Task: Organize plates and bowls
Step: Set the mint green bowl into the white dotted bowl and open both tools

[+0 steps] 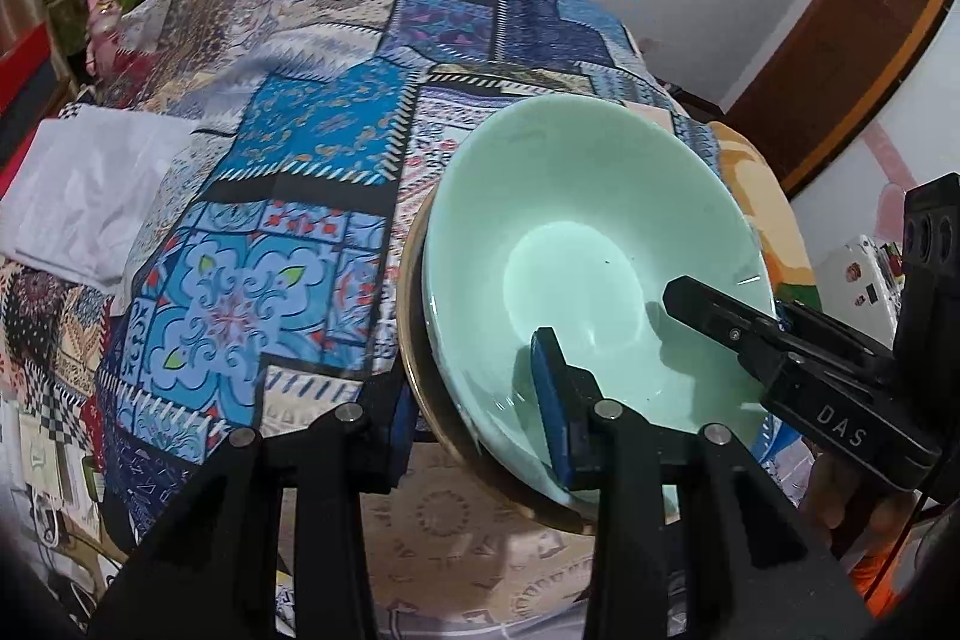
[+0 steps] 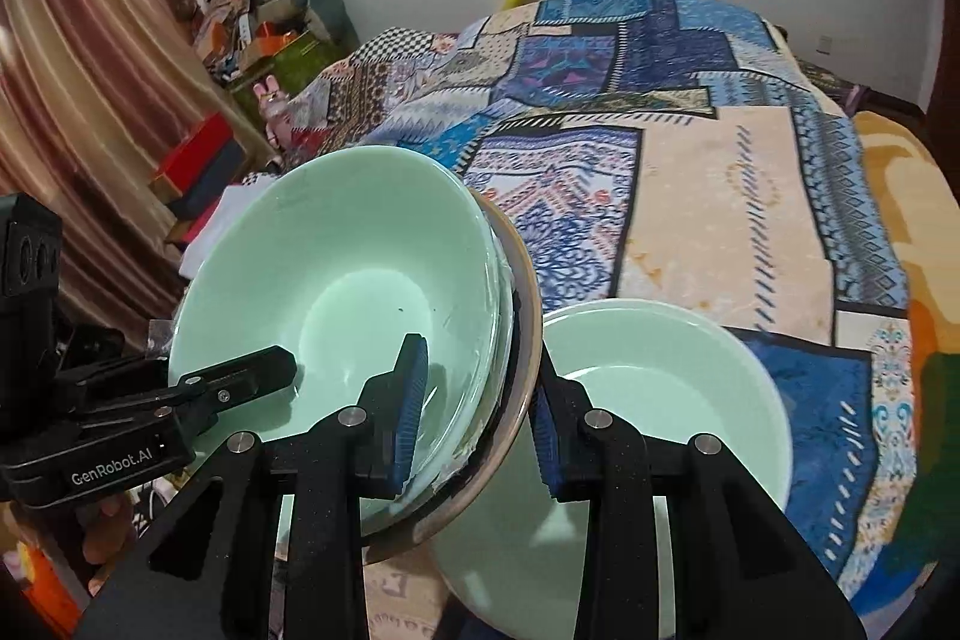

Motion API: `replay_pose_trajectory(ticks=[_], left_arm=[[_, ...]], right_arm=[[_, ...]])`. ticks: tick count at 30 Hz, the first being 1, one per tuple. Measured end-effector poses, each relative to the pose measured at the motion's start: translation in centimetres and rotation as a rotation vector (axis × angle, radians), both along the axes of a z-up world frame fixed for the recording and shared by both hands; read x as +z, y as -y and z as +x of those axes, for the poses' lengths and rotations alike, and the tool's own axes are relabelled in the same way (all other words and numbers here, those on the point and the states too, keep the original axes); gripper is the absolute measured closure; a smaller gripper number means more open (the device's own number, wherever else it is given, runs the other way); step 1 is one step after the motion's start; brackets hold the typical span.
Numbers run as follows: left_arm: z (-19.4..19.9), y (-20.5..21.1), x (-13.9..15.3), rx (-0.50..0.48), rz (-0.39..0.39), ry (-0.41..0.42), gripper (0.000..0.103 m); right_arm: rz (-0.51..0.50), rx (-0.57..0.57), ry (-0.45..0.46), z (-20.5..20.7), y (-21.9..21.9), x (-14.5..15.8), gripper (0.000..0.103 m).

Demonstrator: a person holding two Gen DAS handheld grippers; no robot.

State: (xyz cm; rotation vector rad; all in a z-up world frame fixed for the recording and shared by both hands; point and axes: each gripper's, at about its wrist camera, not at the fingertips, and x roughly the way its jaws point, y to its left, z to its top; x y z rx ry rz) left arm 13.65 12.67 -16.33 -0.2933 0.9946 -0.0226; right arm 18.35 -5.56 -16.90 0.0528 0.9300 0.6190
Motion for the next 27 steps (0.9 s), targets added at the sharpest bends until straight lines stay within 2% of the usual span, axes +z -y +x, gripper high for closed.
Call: replay_pose_trajectory(ticks=[13, 27], left_arm=[[1.3, 4.8, 0.5, -0.087, -0.004, 0.005, 0.067], [2.7, 8.9, -1.7, -0.165, -0.007, -0.047, 0.067]], right_arm=[[0.008, -0.078, 0.020, -0.5, 5.0, 0.9, 0.074], [0.005, -0.155, -0.022, -0.9, 9.0, -0.7, 0.074]])
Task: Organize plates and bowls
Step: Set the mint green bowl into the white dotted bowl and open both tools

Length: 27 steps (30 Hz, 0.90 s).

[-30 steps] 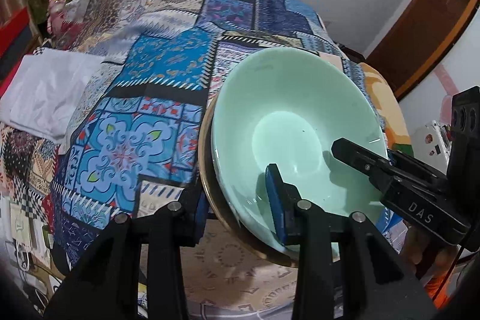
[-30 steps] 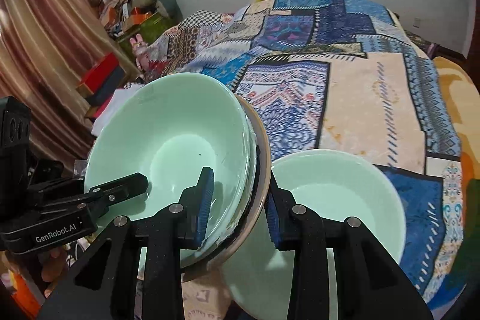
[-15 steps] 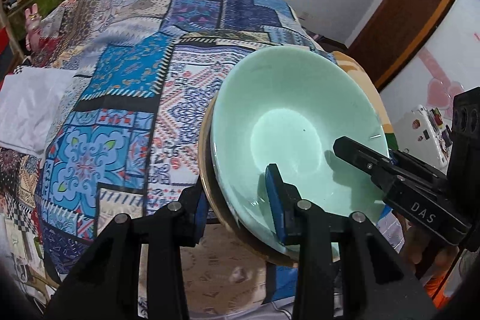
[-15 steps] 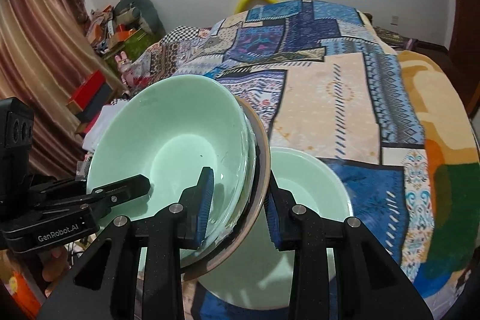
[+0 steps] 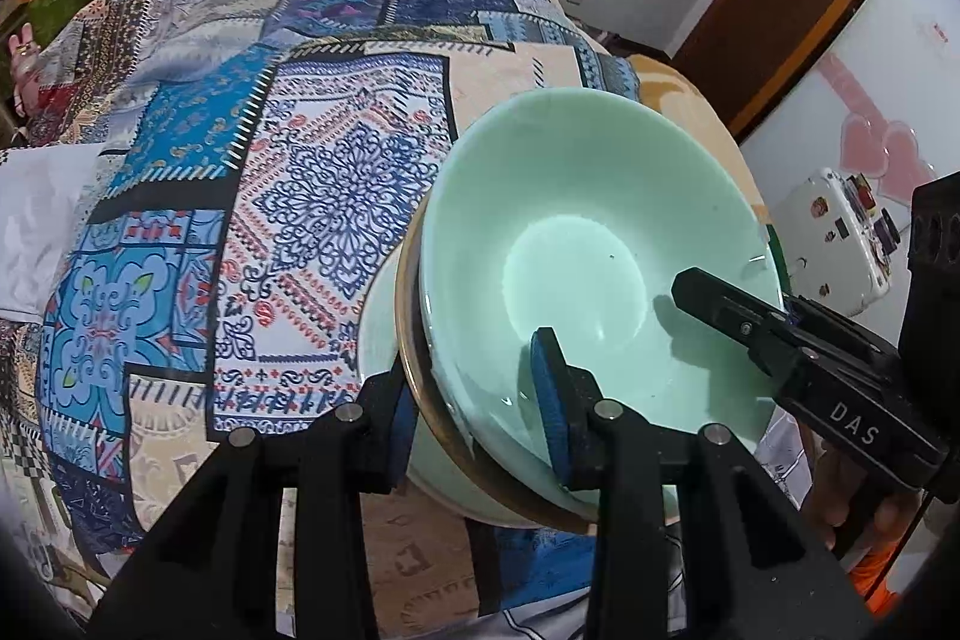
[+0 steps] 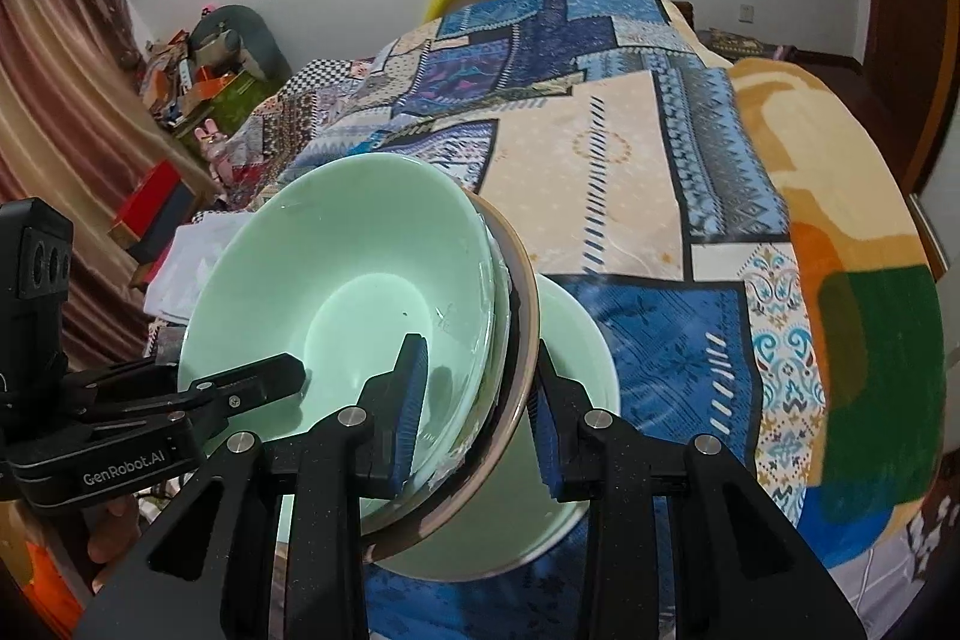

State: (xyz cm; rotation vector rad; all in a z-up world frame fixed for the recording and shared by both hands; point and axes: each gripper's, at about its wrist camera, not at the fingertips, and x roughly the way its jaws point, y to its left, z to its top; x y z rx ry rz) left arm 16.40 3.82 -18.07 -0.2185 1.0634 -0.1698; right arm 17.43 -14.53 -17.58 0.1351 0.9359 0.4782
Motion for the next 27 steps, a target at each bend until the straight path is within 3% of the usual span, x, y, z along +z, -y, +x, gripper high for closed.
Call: replay_pose_trajectory(ticks=[14, 27], left_arm=[[0.8, 0.9, -3.1, -0.018, 0.019, -0.071, 0.067], [0.6, 0.8, -3.1, -0.020, 0.023, -0.052, 0.067]], right_arm=[[0.004, -0.016, -0.087, 0.4, 0.9, -3.2, 0.074], [0.035, -0.017, -0.102, 0.3, 1.3, -3.7, 0.071]])
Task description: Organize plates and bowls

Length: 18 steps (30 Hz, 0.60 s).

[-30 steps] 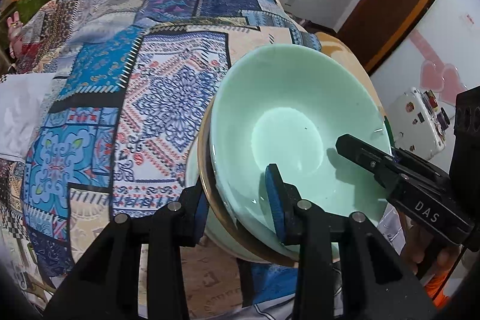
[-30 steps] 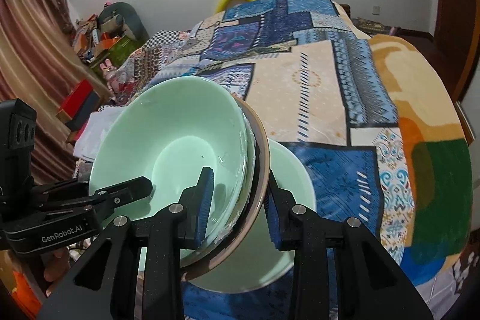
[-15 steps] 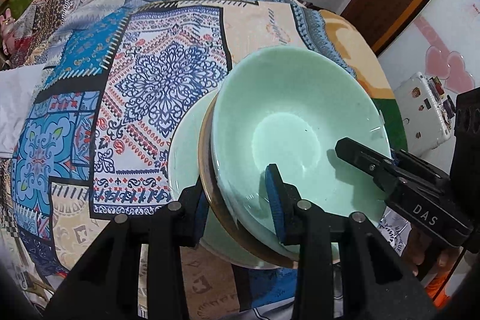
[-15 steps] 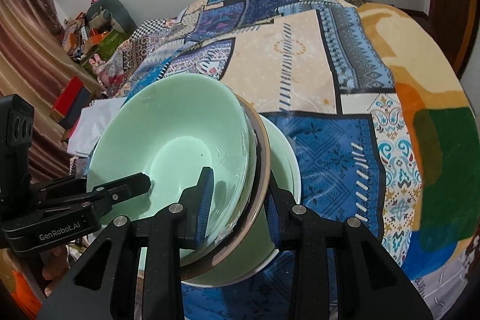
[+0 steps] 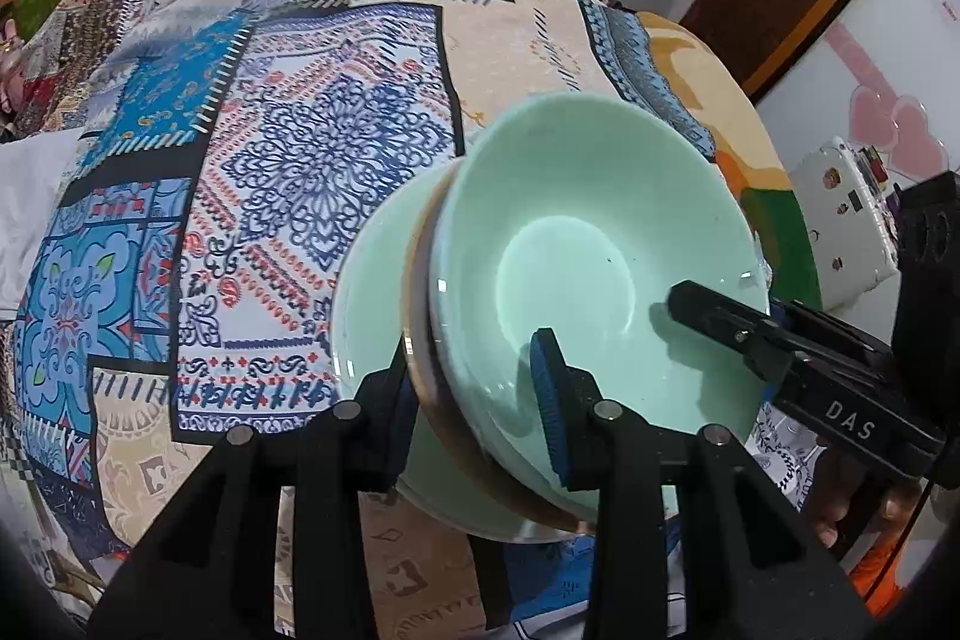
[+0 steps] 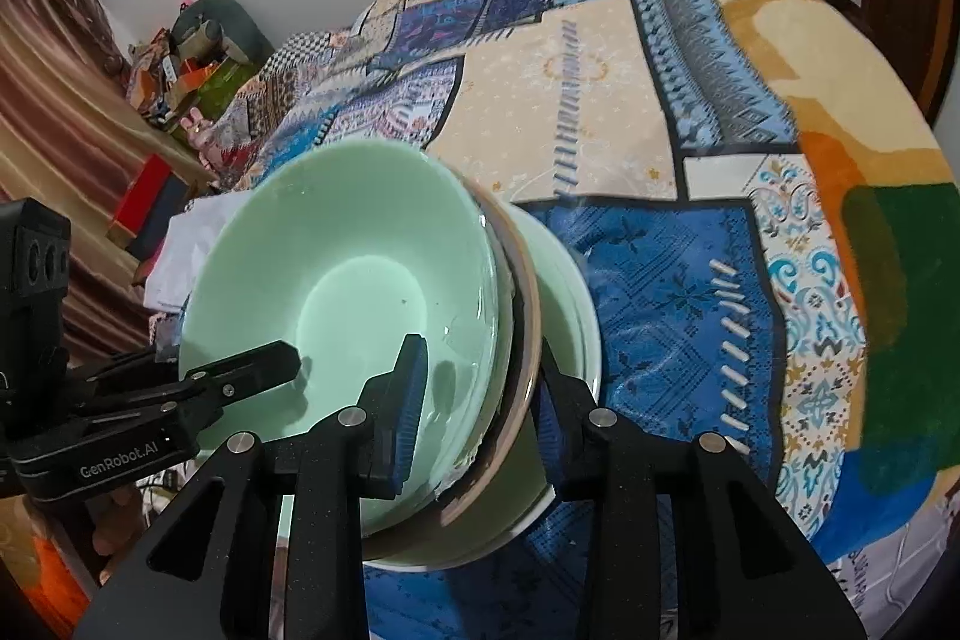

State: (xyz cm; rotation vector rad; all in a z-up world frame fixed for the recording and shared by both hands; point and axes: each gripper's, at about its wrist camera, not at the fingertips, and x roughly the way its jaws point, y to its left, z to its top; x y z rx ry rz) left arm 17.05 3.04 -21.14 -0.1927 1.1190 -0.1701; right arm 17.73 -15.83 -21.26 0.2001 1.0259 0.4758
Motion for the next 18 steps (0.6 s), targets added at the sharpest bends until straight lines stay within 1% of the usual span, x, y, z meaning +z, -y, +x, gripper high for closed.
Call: replay_pose_trajectory(ticks=[2, 3, 6, 9, 12, 14, 18], left_arm=[[-0.2, -0.3, 0.4, 0.012, 0.005, 0.009, 0.066], [-0.4, -0.5, 0.7, 0.018, 0.004, 0.016, 0.065], [-1.2, -0.7, 2.2, 0.025, 0.017, 0.064, 0.064], [-2.1, -0.6, 4.3, 0.027, 0.032, 0.124, 0.062], [-3.3, -0.4, 6.8, 0.034, 0.029, 0.195, 0.061], [-4.5, -0.2, 8.9, 0.039, 0.031, 0.263, 0.060], [-7.1, 0.3, 12.4, 0.039, 0.045, 0.397, 0.049]], right_arm=[[-0.020, 0.003, 0.016, 0.0, 0.1, 0.5, 0.070], [-0.027, 0.001, 0.026, -0.2, 0.2, 0.8, 0.069], [-0.043, -0.003, 0.070, -1.0, 0.4, 2.2, 0.062], [-0.033, 0.006, 0.127, -2.0, 0.6, 4.0, 0.062], [-0.041, 0.011, 0.192, -2.9, 0.6, 6.0, 0.062], [-0.043, 0.015, 0.251, -4.0, 0.6, 7.7, 0.061], [-0.029, 0.017, 0.344, -5.6, 0.7, 10.4, 0.057]])
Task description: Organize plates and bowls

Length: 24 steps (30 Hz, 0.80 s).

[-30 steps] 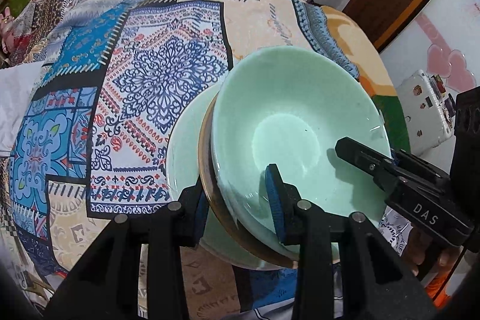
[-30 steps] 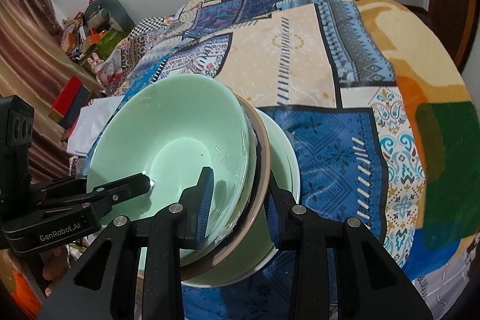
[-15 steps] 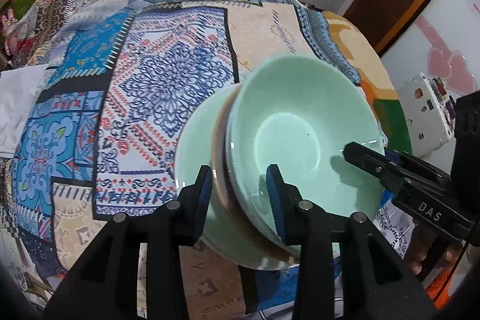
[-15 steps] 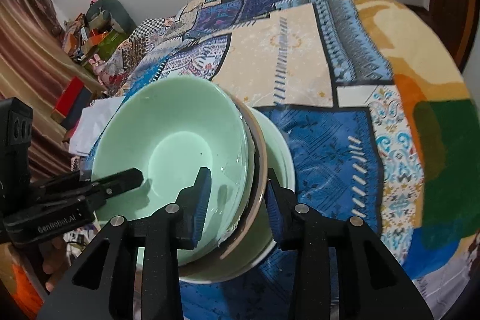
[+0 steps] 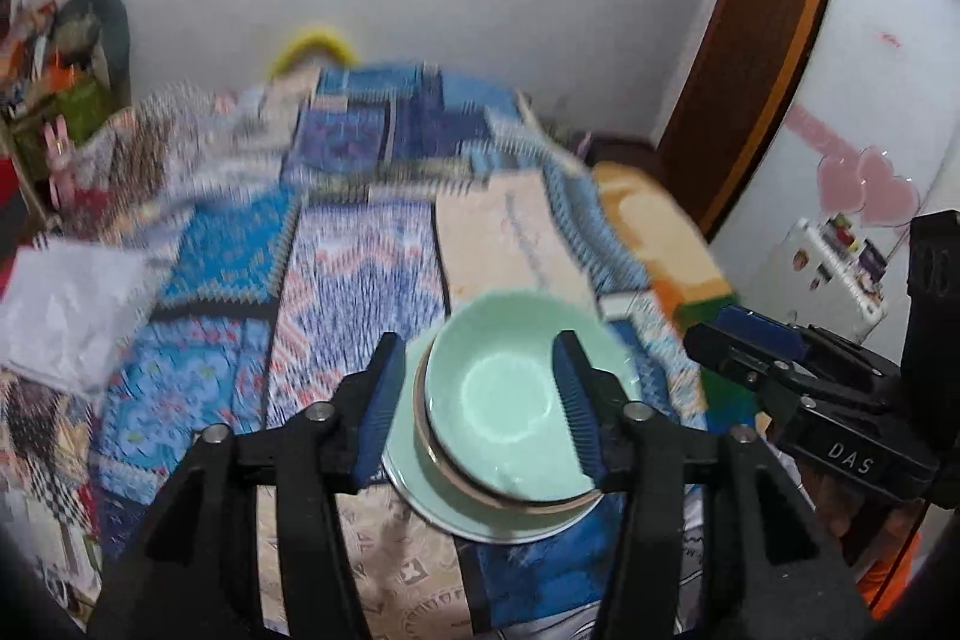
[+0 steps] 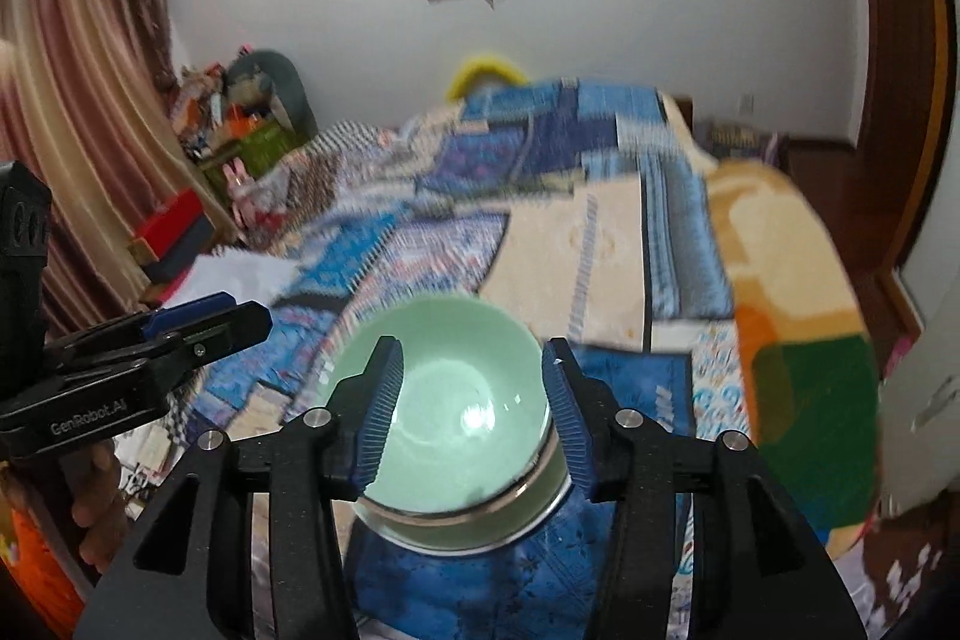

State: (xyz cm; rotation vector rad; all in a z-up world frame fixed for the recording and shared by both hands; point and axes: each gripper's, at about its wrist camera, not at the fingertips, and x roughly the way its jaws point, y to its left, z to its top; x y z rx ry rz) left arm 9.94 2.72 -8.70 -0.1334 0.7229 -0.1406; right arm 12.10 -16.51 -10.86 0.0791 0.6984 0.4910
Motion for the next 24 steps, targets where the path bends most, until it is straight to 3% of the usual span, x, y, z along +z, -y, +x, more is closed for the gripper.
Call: replay_pose_trajectory(ticks=[8, 10, 13, 16, 20, 24], left_arm=[[-4.7, 0.7, 5.2, 0.023, 0.034, 0.213, 0.035], [-5.8, 0.8, 6.0, 0.037, 0.046, 0.260, 0.029], [-7.0, 0.8, 7.1, 0.049, 0.052, 0.325, 0.016], [-8.1, 0.9, 7.7, 0.056, 0.061, 0.369, 0.010], [-9.1, 1.0, 8.2, 0.075, 0.077, 0.422, 0.001], [-9.8, 1.1, 8.2, 0.090, 0.090, 0.445, 0.000]], right_arm=[[0.041, 0.006, 0.178, -3.3, 0.3, 4.5, 0.050], [0.053, 0.004, 0.219, -4.0, 0.5, 5.3, 0.042], [0.057, -0.002, 0.274, -5.0, 0.6, 6.1, 0.040], [0.061, -0.003, 0.309, -5.6, 0.6, 6.5, 0.029], [0.062, -0.014, 0.361, -6.5, 0.8, 7.0, 0.022], [0.069, -0.020, 0.385, -6.9, 0.9, 7.2, 0.012]])
